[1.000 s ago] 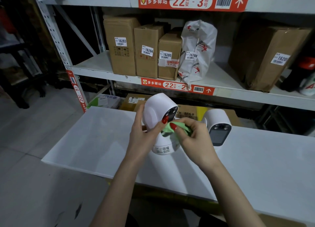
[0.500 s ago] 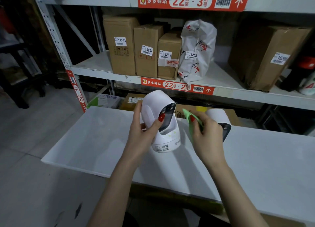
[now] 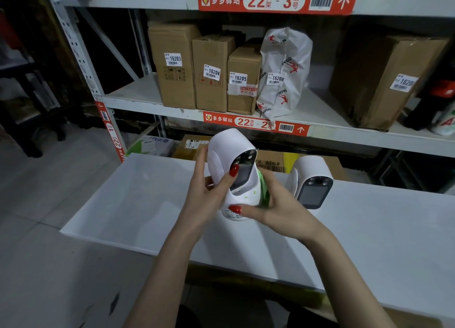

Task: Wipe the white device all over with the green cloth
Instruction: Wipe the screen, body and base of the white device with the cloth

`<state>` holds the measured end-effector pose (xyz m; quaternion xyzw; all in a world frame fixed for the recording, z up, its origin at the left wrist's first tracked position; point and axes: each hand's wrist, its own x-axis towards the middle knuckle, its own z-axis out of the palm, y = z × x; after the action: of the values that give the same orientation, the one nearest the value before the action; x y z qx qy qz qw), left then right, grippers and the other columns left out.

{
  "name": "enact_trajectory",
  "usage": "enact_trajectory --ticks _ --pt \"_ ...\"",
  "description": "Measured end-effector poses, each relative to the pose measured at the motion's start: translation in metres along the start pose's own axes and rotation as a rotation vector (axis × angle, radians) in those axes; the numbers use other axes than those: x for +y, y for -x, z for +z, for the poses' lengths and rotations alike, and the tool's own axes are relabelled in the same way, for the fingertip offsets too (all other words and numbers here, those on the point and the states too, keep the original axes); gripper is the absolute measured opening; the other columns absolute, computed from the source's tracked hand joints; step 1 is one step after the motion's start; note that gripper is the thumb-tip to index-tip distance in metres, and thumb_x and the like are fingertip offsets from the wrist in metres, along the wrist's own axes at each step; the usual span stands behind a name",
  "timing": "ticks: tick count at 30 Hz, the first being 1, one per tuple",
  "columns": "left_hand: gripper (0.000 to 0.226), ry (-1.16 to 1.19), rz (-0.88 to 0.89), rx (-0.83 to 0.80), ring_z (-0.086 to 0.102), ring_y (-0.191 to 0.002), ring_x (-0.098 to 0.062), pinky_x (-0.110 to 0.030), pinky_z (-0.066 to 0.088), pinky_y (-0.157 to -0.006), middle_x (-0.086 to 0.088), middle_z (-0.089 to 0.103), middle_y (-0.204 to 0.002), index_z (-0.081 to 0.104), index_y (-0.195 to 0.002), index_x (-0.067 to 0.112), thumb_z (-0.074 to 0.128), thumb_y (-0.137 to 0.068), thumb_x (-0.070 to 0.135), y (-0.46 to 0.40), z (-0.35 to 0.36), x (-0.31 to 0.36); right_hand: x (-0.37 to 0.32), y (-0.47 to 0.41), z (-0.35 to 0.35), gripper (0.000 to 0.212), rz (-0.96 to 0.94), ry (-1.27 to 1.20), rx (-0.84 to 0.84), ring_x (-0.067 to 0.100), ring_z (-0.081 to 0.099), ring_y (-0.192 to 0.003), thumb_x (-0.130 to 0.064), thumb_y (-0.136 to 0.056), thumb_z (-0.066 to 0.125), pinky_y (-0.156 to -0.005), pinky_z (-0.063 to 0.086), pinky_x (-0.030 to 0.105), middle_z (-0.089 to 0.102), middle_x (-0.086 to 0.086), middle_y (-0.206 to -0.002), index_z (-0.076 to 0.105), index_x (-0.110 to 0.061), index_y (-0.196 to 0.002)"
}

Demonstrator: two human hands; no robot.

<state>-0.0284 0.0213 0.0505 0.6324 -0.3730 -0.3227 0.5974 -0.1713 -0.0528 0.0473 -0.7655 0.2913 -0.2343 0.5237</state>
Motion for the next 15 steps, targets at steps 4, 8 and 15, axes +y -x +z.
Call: enact_trajectory --ticks 4,8,15 --pt "0.100 -0.007 0.009 0.008 0.057 -0.122 -0.018 -0.038 0.055 -0.094 0.002 0.046 -0.148 0.015 -0.152 0.047 0.062 -0.065 0.061 0.000 0.002 0.000 0.005 -0.002 0.002 0.071 -0.090 0.075 0.082 -0.001 0.060 -0.107 -0.024 -0.068 0.086 -0.089 0.052 0.024 0.061 -0.015 -0.118 0.042 -0.039 -0.122" --pt "0.084 -0.003 0.013 0.037 0.056 -0.103 -0.002 -0.024 0.055 -0.084 0.004 0.038 -0.153 0.017 -0.153 0.044 0.062 -0.082 0.045 0.001 0.001 0.002 0.004 -0.003 0.002 0.065 -0.137 0.092 0.097 0.000 0.061 -0.105 -0.026 -0.066 0.086 -0.089 0.055 0.029 0.063 -0.015 -0.114 0.045 -0.046 -0.112" --pt "0.093 0.006 -0.040 0.053 0.059 -0.112 -0.013 -0.038 0.056 -0.091 -0.001 0.052 -0.141 0.028 -0.152 0.039 0.059 -0.067 0.061 -0.003 0.000 0.001 0.011 -0.004 0.012 0.075 -0.112 0.281 0.161 0.011 0.055 -0.111 -0.041 -0.067 0.084 -0.089 0.053 0.039 0.054 -0.008 -0.120 0.038 -0.035 -0.125"
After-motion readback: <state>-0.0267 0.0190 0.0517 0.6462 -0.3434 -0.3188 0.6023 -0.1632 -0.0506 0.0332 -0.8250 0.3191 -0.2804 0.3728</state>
